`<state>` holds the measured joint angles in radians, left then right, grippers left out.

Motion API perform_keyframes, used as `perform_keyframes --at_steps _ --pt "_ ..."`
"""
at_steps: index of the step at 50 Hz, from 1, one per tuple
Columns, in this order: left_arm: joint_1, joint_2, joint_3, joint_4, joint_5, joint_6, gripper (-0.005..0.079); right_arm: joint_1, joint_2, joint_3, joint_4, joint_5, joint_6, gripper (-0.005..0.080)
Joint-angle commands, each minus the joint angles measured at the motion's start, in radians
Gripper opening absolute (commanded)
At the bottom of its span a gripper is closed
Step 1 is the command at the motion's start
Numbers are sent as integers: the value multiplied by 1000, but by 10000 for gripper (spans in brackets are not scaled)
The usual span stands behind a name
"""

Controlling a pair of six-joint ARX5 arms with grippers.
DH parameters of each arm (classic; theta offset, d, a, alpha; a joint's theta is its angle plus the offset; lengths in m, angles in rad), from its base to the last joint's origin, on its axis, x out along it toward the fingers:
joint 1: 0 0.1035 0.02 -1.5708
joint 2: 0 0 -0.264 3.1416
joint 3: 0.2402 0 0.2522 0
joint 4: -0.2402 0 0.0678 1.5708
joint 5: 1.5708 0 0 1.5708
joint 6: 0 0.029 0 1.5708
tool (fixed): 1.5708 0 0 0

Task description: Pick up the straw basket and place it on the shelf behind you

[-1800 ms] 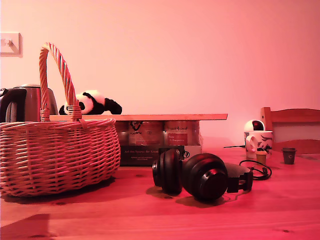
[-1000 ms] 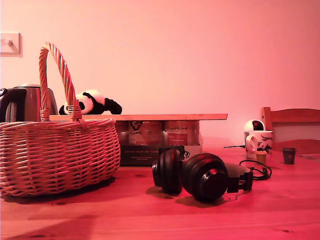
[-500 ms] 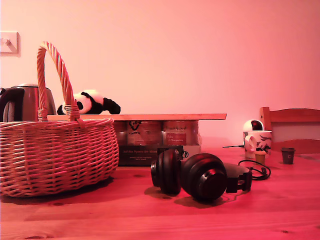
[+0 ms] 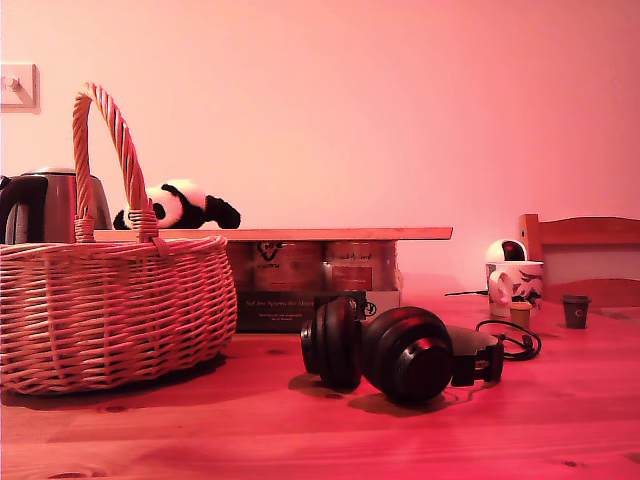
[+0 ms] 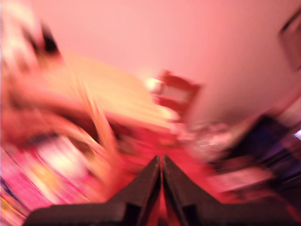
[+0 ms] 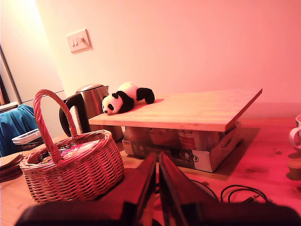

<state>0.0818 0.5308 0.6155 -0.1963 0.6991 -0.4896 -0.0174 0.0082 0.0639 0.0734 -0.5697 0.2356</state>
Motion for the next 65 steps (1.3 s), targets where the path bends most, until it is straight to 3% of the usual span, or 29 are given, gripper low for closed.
perform_keyframes --at_steps 1,6,15,18,26,30,43,65 --pt "0 33 33 -18 -48 77 -19 5 -6 17 3 -5 1 -10" --pt "0 103 66 -20 -109 76 -19 5 -6 17 3 -5 1 -10" --pt "-16 206 78 39 -117 -6 7 5 -6 17 0 -4 1 -10" --pt "-32 239 78 71 -117 -67 89 5 -6 17 -5 -4 1 -10" --pt "-83 313 79 143 -116 -200 483 5 -6 17 -14 -4 1 -10" --pt "-98 348 81 153 -100 -275 568 5 -6 17 -13 -4 1 -10" --pt "-134 487 87 175 -97 -400 576 5 -6 17 -11 -5 1 -10" --pt "-174 656 171 296 -107 -446 563 5 -6 17 -11 -5 1 -10"
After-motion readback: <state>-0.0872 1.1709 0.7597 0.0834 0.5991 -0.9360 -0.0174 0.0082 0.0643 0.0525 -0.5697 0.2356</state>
